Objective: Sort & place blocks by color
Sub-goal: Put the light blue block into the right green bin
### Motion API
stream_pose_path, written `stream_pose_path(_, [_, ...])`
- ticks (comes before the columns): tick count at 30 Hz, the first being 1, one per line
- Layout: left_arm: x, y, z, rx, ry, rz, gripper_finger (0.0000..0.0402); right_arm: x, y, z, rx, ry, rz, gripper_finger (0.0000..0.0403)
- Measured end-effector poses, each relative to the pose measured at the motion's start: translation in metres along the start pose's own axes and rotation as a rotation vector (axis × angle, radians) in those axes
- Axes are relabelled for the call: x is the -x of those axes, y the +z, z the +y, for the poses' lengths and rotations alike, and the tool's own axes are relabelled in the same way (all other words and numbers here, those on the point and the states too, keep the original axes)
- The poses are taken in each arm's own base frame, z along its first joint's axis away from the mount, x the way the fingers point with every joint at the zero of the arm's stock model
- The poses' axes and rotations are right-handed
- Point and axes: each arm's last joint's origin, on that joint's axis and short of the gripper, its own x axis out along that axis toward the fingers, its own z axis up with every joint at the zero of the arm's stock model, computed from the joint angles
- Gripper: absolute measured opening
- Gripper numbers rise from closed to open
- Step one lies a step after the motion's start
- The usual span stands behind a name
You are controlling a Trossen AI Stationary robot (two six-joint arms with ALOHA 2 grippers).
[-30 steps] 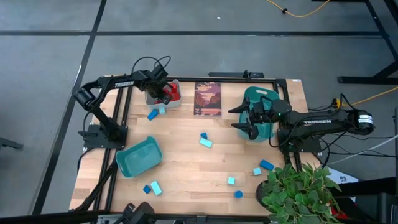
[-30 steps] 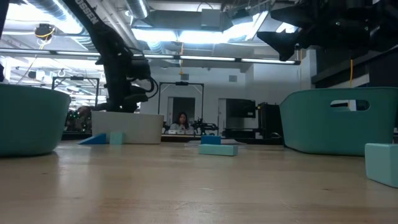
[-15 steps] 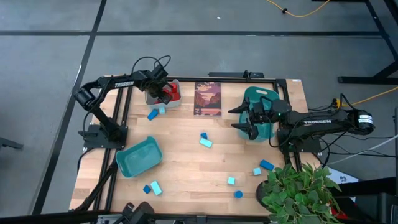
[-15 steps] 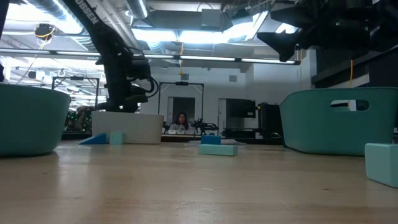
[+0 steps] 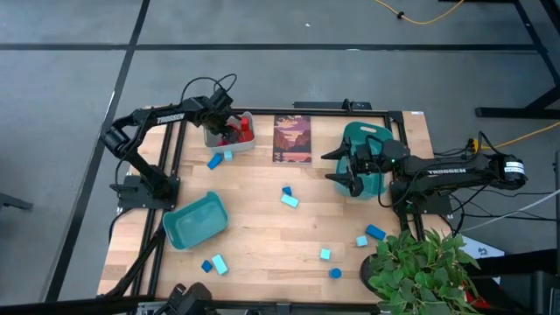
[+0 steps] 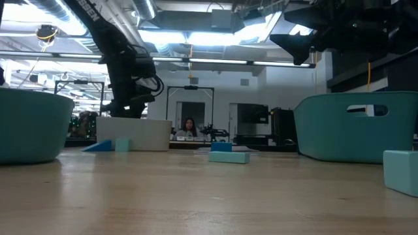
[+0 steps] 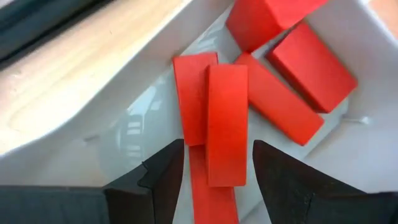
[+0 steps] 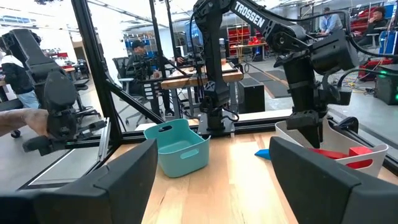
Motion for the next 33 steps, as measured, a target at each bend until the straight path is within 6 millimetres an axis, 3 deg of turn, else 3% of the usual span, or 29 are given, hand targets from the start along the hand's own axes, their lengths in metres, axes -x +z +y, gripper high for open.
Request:
stream_pose_path(6, [0.037,0.005,-0.011,-0.06,-0.137,-0.165,0.0185,0.0,0.0,0.0,0.0,0.0,0.0,0.0311])
stream_pose_path(11, [0.096,0.004,-0.033,-0.164,-0.267,-0.463,0.0185,0.0,0.0,0.0,-0.009,0.001,-0.005,0.0311])
stream_pose_path(16, [0.157,-0.015,-0.058,-0.317,-0.404,-0.743,0.0181,0.0,0.001,0.0,-0.024,0.001,-0.008,0.0311])
stream_pose_path(20, [0.187,-0.039,-0.071,-0.394,-0.534,-0.936,0.0181,0.0,0.001,0.0,-0.027,0.001,-0.008,0.0311])
stream_pose_path(26, [0.18,-0.083,-0.078,-0.47,-0.704,-1.093,0.018,0.0,0.001,0.0,-0.027,0.001,-0.009,0.0311])
stream_pose_path(33, [0.133,-0.128,-0.076,-0.55,-0.862,-1.2,0.018,0.0,0.001,0.0,-0.024,0.002,-0.013,0.0311])
